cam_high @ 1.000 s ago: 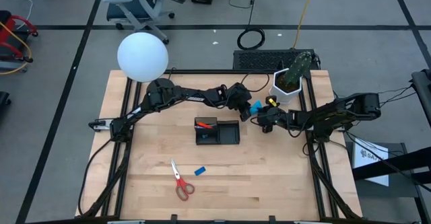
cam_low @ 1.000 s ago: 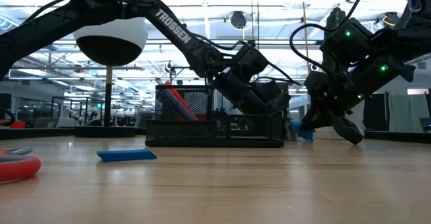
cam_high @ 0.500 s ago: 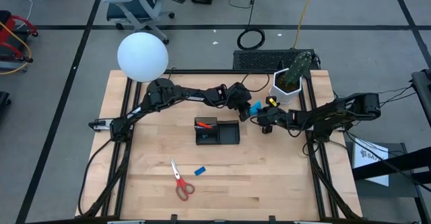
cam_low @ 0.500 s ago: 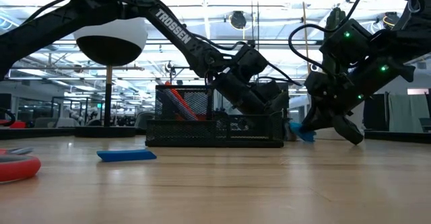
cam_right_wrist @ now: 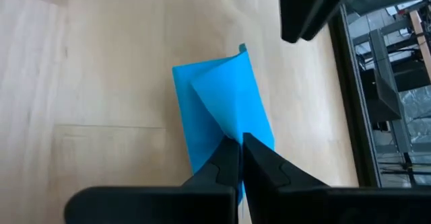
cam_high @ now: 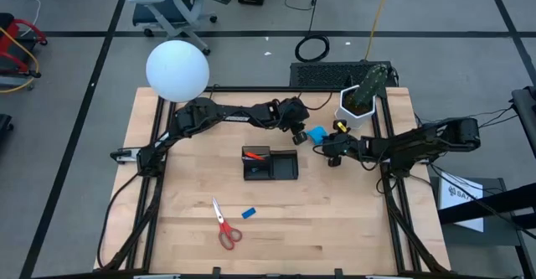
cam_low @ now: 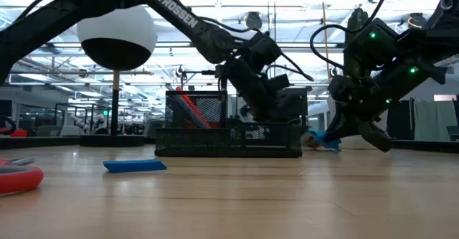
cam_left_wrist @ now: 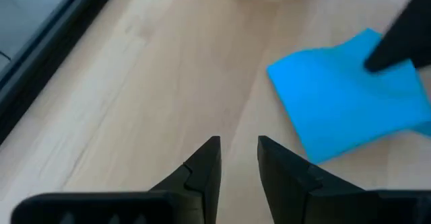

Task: Pick and place office supplies into organizer
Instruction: Put the blue sticky notes into the black desk organizer

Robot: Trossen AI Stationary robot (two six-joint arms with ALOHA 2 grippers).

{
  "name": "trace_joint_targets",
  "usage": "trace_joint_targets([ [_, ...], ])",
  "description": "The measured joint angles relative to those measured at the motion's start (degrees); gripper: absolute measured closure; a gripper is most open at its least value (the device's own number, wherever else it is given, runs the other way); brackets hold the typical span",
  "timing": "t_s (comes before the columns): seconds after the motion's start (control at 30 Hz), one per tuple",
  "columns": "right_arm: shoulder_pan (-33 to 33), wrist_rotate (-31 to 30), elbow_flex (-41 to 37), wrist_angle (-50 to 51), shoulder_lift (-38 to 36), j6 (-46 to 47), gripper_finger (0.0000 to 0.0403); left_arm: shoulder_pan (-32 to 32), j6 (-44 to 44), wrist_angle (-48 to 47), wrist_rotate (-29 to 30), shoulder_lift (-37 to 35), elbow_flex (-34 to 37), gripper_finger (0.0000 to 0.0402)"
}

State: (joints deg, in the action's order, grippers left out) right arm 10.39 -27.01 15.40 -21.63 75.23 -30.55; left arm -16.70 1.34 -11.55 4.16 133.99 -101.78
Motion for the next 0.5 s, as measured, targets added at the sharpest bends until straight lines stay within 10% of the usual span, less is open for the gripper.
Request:
trace_joint_targets([
  [0.5,-3.5,-1.5,0.1,7.6,-12.0,2.5,0.0403,1.3,1.6,-3.4,5.3,-4.8,0.0,0.0298],
])
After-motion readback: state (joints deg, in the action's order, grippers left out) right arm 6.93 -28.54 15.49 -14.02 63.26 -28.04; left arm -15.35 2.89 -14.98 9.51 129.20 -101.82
